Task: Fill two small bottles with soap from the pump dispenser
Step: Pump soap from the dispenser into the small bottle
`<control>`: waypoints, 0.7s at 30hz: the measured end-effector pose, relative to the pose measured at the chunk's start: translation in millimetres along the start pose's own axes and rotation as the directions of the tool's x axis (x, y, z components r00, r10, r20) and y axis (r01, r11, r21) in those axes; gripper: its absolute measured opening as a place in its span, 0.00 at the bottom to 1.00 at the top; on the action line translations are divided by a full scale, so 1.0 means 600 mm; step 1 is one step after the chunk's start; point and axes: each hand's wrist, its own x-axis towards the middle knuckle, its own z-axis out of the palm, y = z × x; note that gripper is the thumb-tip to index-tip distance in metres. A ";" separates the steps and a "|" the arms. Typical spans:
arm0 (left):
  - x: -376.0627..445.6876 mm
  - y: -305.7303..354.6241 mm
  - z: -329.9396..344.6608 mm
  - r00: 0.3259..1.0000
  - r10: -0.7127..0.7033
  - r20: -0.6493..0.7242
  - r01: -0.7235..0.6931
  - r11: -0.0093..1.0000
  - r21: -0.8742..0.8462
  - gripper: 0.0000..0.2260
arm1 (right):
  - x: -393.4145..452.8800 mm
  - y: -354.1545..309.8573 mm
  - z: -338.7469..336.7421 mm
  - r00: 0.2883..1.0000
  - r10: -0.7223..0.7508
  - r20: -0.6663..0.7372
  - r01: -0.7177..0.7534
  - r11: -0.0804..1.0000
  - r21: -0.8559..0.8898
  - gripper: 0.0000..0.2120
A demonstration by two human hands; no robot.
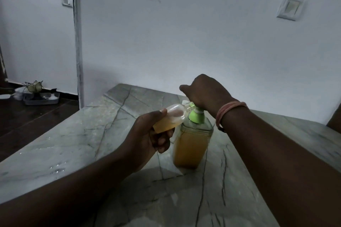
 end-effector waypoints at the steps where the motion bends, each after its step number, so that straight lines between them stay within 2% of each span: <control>1: -0.001 -0.001 -0.001 1.000 0.003 -0.002 -0.003 1.000 0.000 0.15 | -0.002 0.003 0.004 1.000 0.018 0.018 -0.019 1.000 0.022 0.16; 7: -0.003 0.001 0.001 1.000 -0.001 -0.016 0.001 1.000 -0.010 0.16 | -0.002 -0.008 -0.010 0.997 0.029 0.077 -0.024 0.998 -0.059 0.15; 10: -0.003 0.003 0.001 1.000 0.010 -0.004 -0.010 1.000 0.010 0.15 | -0.001 -0.013 -0.020 1.000 -0.020 0.014 0.022 0.990 -0.136 0.15; 12: -0.001 0.003 -0.001 1.000 0.011 0.002 -0.011 1.000 0.010 0.15 | -0.001 -0.009 -0.012 0.999 -0.029 -0.026 0.026 0.995 -0.091 0.16; 15: 0.002 -0.002 -0.007 1.000 0.016 0.003 -0.016 1.000 0.009 0.15 | 0.001 -0.004 0.005 0.999 0.009 0.046 -0.008 1.000 -0.023 0.17; 21: -0.001 -0.002 -0.001 1.000 0.003 -0.022 -0.003 1.000 0.010 0.14 | 0.006 -0.012 -0.006 0.993 -0.002 0.116 0.018 0.990 -0.137 0.14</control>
